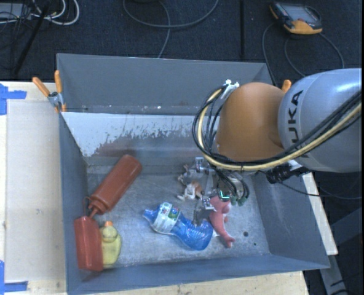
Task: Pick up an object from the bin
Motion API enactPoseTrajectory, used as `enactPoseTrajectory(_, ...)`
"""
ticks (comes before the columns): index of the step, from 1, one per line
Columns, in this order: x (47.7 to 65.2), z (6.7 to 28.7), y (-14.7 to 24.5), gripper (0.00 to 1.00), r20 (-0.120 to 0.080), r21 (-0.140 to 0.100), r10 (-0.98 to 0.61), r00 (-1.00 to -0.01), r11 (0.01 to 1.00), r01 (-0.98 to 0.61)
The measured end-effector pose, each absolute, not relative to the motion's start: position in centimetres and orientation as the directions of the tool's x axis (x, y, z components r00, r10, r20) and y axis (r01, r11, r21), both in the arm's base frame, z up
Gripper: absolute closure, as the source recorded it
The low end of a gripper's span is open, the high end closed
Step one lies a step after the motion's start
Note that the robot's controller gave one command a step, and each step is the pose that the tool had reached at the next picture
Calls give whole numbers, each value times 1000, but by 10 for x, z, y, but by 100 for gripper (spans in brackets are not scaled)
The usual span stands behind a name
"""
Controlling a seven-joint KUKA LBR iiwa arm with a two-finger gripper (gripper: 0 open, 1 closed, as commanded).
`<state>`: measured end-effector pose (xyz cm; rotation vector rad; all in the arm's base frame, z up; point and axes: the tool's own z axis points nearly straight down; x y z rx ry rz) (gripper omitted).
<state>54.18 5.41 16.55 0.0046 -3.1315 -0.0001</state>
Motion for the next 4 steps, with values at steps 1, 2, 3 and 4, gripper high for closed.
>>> enactPoseTrajectory(1, 544, 170, 54, 0, 2, 1, -1, -1000, 1000, -1)
enactPoseTrajectory(2, 526, 116, 60, 0, 2, 3, 63, -998, 998, 63)
enactPoseTrajectory(3, 512, 91, 61, 0, 10, 0, 87, -996, 996, 87)
enactPoseTrajectory(4, 500, 72, 97, 0, 3, -2, 111, -994, 994, 111)
